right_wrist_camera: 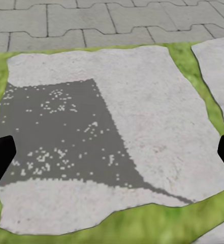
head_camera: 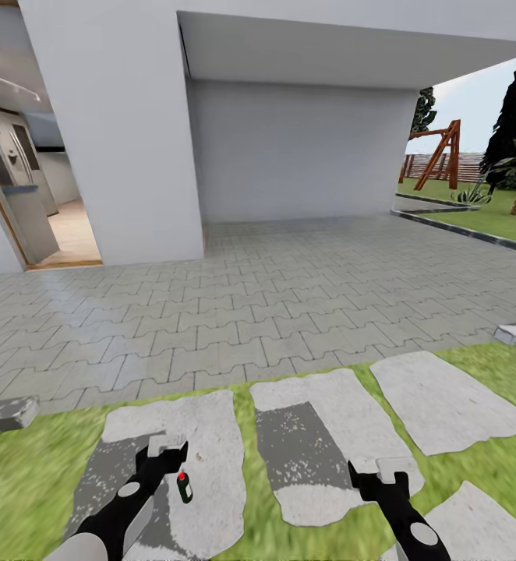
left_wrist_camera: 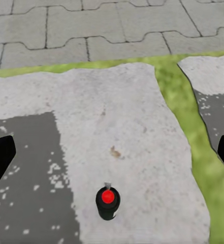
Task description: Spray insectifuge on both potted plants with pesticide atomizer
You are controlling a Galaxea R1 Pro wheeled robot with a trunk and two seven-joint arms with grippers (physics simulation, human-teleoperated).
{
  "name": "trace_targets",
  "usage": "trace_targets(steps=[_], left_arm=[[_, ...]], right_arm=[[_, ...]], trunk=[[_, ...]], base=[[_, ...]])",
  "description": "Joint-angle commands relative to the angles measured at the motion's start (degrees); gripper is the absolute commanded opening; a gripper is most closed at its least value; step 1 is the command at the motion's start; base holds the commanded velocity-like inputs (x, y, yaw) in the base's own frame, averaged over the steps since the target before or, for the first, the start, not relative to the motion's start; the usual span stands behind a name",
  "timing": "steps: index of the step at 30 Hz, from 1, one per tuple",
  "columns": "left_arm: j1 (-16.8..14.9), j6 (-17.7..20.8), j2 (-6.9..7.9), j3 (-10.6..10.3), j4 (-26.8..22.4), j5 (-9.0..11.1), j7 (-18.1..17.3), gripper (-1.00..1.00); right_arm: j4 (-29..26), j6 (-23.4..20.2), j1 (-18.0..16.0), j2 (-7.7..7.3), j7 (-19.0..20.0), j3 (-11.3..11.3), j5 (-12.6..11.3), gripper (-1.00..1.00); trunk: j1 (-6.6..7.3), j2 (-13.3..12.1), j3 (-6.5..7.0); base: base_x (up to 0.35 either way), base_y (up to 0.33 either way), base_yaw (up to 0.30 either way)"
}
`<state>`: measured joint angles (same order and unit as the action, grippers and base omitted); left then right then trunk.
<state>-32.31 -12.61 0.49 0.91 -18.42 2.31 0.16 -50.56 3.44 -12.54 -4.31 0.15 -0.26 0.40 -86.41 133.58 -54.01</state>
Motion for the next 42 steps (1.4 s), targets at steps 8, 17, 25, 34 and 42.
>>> trace_targets(steps=[8,17,25,34,42], left_arm=[[-0.08,-0.12,-0.03,0.05,0.13,0.24,0.02,1.00],[-0.20,0.05,0.02,0.14,0.13,0.24,0.09,1.00],[-0.21,0.07,-0.05,0.14,0.13,0.24,0.27,1.00],[-0.21,0.04,-0.13,0.14,0.13,0.24,0.28,1.00],[-0.13,-0.04,-0.10,0.13,0.13,0.24,0.28,1.00]], right_arm=[[0.01,0.22,-0.03,0.00,-0.03,-0.27,0.04,1.00],[0.02,0.25,-0.03,0.00,-0.04,-0.35,0.04,1.00],[-0.02,0.25,-0.03,0.00,-0.05,-0.35,0.04,1.00],[-0.10,0.25,-0.03,0.00,-0.04,-0.43,-0.04,1.00],[-0.07,0.25,-0.03,0.00,-0.04,-0.36,-0.05,1.00]], trunk=[[-1.75,3.24,-1.49],[-3.73,6.85,-3.11],[-5.29,9.67,-4.58],[-5.52,9.79,-6.73],[-5.73,9.90,-9.18]], base=[[0.000,0.000,0.000],[0.000,0.000,0.000],[0.000,0.000,0.000],[0.000,0.000,0.000],[0.000,0.000,0.000]])
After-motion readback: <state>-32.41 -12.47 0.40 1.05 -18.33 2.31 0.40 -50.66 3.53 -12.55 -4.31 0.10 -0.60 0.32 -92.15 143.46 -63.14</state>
